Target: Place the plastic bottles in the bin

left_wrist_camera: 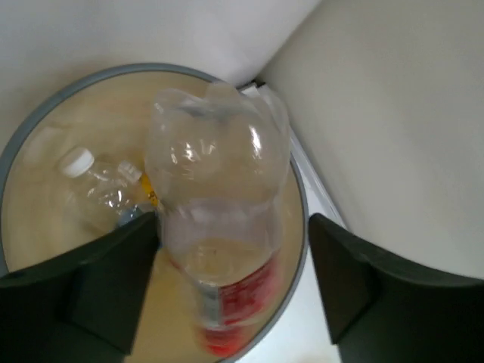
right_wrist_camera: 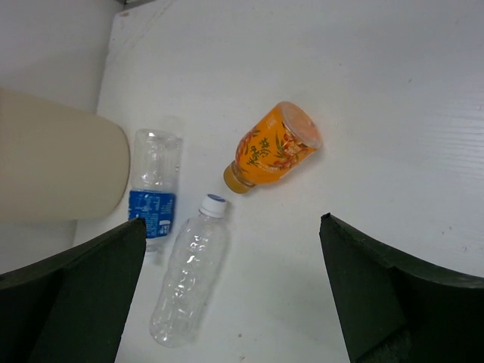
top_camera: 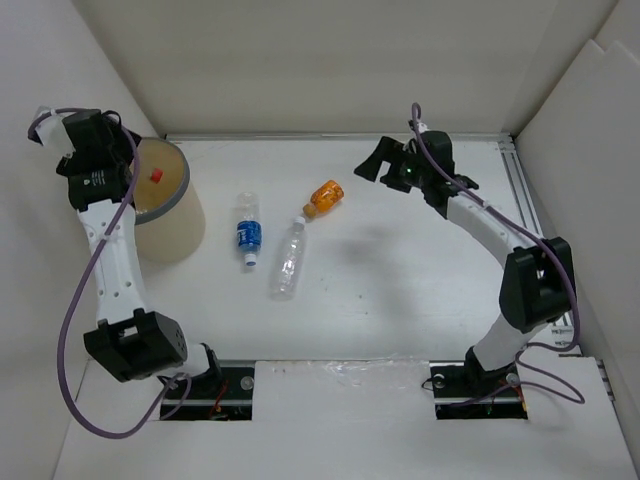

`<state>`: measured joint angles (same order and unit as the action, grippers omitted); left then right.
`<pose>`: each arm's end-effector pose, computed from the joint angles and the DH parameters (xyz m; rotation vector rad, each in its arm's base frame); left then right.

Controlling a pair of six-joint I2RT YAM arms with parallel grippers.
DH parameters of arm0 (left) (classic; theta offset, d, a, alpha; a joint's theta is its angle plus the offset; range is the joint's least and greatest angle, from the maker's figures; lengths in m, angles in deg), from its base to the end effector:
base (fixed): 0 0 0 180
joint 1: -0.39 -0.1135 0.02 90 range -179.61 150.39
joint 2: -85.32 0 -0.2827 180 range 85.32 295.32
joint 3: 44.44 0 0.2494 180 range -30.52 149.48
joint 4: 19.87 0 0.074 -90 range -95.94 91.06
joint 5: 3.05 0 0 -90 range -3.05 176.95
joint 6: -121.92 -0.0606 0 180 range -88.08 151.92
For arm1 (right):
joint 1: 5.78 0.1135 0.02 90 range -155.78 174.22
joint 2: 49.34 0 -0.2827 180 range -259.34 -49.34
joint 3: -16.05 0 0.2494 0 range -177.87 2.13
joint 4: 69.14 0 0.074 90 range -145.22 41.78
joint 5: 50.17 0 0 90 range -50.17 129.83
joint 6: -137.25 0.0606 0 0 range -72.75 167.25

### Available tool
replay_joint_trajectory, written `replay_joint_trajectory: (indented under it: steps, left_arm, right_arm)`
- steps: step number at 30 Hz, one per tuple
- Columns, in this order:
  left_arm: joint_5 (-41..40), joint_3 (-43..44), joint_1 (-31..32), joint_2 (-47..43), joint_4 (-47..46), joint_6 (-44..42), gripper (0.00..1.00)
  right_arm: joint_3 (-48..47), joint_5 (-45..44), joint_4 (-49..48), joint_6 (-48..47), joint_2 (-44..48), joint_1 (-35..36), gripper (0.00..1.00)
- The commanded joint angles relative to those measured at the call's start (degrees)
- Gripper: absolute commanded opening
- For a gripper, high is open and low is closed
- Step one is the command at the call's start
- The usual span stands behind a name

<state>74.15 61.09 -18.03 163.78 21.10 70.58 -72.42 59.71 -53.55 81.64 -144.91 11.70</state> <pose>0.2944 0.1122 0.4720 -0.9991 1.5063 -0.0488 0.3904 0.1445 0.3135 0.0647 2.0604 0.9189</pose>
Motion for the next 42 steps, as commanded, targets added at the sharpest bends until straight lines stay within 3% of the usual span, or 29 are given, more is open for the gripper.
replay_joint_trajectory:
  steps: [1, 3, 8, 11, 15, 20, 23, 27, 42]
  left_arm:
    - [-6.7, 1.4, -1.2, 1.7, 4.1, 2.1, 0.78]
    - [-6.7, 1.4, -1.2, 1.7, 4.1, 2.1, 1.0]
    - [0.2, 1.9, -1.2, -0.9, 0.4, -3.1, 1.0]
    - [5.4, 3.6, 2.9, -1.6, -0.9, -7.8, 1.0]
    - [19.7, 3.7, 5.7, -2.8, -6.0, -11.6, 1.0]
    - [30.6, 7.7, 20.0, 0.8, -5.4, -17.3, 1.0]
    - [46.1, 1.0, 20.9, 0.0, -14.4, -14.2, 1.0]
    - [53.8, -5.0, 20.9, -2.7, -21.8, -11.5, 1.0]
    - [58.1, -12.8, 20.9, -6.6, -29.4, -8.9, 1.0]
  right_arm:
    - [-5.5, -11.6, 4.4, -1.9, 0.6, 3.7, 1.0]
    - [-6.1, -17.9, 6.9, -2.5, 0.1, 6.4, 1.0]
    - [-10.9, -24.1, 11.9, 0.4, -2.9, 9.7, 1.0]
    - [-15.8, -28.9, 17.6, 6.5, -7.5, 11.6, 1.0]
    - [-22.5, -33.7, 24.4, 14.0, -13.8, 13.4, 1.0]
    - [-28.7, -34.7, 25.3, 20.6, -20.7, 15.3, 1.0]
    - [-33.2, -33.9, 26.8, 23.4, -25.4, 15.3, 1.0]
    - [-36.5, -33.2, 27.5, 25.8, -29.8, 15.8, 0.99]
    - [-46.0, -36.7, 29.7, 28.4, -42.3, 14.8, 0.93]
